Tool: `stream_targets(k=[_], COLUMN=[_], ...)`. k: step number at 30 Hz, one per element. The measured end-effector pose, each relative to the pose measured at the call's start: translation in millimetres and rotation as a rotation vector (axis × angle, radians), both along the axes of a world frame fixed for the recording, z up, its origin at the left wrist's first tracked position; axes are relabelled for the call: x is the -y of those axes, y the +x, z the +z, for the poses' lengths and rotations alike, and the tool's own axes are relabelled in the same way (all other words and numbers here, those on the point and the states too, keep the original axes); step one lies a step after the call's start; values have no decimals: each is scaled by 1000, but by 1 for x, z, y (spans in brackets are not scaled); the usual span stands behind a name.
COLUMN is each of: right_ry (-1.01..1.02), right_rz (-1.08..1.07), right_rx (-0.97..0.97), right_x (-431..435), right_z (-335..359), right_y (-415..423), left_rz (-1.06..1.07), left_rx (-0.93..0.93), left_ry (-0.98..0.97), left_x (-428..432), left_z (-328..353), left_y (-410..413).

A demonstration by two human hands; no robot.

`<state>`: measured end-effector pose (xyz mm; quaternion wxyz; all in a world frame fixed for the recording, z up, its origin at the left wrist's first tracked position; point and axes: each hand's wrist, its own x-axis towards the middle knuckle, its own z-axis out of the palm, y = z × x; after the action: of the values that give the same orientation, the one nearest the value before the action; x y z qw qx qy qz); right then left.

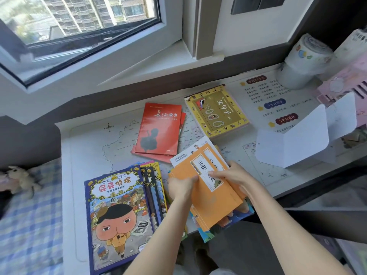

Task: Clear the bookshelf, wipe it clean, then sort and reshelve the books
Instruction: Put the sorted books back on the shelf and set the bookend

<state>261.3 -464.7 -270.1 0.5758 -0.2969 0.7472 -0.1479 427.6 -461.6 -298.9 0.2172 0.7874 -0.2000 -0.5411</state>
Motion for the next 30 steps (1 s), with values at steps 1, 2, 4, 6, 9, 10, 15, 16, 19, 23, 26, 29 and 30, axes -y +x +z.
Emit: stream_targets(k=[1,2,4,6,9,10,15,16,19,23,26,29,30], right_ry=[-21,-52,-134,-223,-359,-396,-555,-588,-651,-642,-519,-486,-477], right_rz=[8,22,60,123,171,157,-40,-59,-44,12,59,148,151], right_rx=[-16,-41,-125,-240,-322,-307,-2,43,99,-160,-198,-112,-37], right_x=[-2,-3,-6,-7,-7,-9,-24,-28,-40,-45,-45,-51,-52], right_z=[2,6,18,38,75,84,102,103,100,76,48,51,53], right_y=[2,4,9,12,15,15,12,11,8,2,-9,-3,-3], left_rz=[7,12,3,-26,-88,-109,-205,-251,-384,-514,-605,-681,-720], left_rx=[-41,-85,-207,-388,-662,-732,-827,-806,-769,-666,-565,-501,-482], left_ry=[-22,-51,-90,-116,-137,-131,-287,-341,-472,-538,-533,-515,-506], left_x=[-1,-3,-7,-7,-4,-3,13,16,21,16,10,6,6], left_z=[1,3,15,23,34,38,54,60,75,81,76,69,70], left_y=[3,5,10,17,27,31,50,53,59,62,64,68,69])
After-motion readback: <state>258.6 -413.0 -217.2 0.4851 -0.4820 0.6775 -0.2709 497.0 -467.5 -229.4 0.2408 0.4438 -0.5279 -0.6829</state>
